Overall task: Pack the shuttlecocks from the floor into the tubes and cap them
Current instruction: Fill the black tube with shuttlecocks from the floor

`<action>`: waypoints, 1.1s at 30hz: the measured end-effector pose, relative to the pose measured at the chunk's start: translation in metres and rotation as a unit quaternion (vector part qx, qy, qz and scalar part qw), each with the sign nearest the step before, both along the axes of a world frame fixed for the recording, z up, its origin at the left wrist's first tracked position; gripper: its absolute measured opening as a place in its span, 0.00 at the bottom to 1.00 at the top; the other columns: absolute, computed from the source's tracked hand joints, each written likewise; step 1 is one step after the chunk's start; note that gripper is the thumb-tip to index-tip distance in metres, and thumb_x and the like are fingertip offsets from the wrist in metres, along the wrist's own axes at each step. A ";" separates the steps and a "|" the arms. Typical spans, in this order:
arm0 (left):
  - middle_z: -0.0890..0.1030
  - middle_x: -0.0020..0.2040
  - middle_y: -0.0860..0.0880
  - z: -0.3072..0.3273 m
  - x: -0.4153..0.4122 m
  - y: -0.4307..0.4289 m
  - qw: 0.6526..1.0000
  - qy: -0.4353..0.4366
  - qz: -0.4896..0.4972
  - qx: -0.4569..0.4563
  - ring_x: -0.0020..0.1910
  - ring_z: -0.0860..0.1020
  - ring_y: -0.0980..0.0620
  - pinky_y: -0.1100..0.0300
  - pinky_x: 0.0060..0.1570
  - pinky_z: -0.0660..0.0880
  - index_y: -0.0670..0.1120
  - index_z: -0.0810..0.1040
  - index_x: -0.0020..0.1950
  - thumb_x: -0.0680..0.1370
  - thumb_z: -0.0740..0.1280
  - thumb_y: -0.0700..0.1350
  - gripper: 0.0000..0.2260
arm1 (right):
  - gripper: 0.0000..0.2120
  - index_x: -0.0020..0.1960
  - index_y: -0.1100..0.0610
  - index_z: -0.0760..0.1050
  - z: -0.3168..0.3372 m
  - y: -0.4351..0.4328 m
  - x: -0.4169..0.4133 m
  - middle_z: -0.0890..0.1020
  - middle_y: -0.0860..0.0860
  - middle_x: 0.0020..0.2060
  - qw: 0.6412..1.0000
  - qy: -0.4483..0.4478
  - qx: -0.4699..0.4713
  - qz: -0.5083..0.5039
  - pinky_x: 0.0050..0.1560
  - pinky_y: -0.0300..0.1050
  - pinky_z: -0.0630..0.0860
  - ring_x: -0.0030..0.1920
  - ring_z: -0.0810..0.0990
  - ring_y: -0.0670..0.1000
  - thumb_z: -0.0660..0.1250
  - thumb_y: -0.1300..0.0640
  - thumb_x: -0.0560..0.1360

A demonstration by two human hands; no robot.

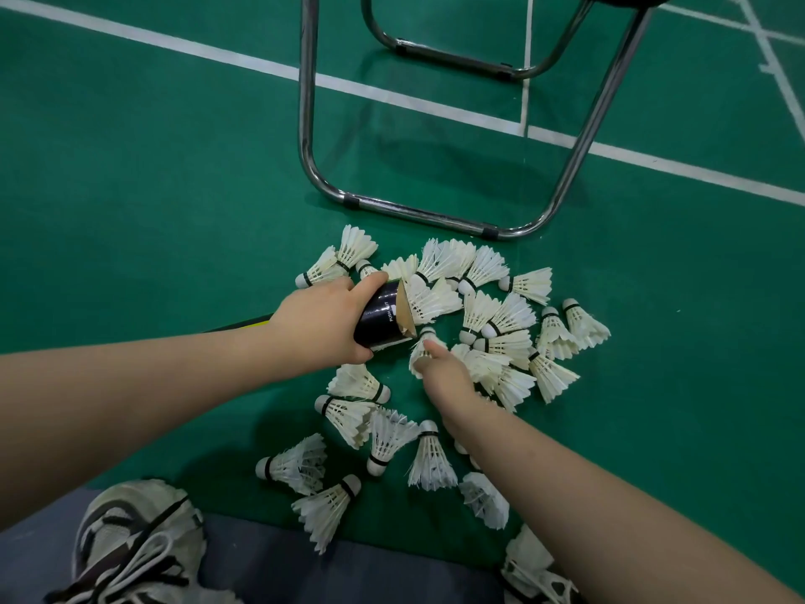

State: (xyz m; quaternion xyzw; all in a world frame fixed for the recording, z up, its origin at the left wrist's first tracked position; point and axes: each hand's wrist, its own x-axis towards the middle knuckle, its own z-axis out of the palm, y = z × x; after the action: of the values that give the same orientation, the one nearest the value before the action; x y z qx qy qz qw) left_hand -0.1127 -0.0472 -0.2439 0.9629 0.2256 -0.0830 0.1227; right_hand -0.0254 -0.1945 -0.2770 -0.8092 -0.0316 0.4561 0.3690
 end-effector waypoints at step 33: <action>0.74 0.55 0.47 -0.001 0.007 -0.002 1.000 0.005 0.006 0.009 0.51 0.76 0.46 0.51 0.44 0.77 0.56 0.51 0.73 0.67 0.71 0.58 0.41 | 0.08 0.53 0.50 0.72 0.035 0.003 0.037 0.78 0.48 0.43 0.971 -0.071 0.219 -0.066 0.45 0.44 0.72 0.42 0.74 0.48 0.60 0.61 0.77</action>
State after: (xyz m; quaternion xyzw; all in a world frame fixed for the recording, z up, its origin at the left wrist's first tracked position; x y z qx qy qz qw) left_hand -0.1061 -0.0488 -0.2446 0.9622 0.2328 -0.0846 0.1132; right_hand 0.0121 -0.1916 -0.2420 -0.7395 -0.1034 0.3539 0.5631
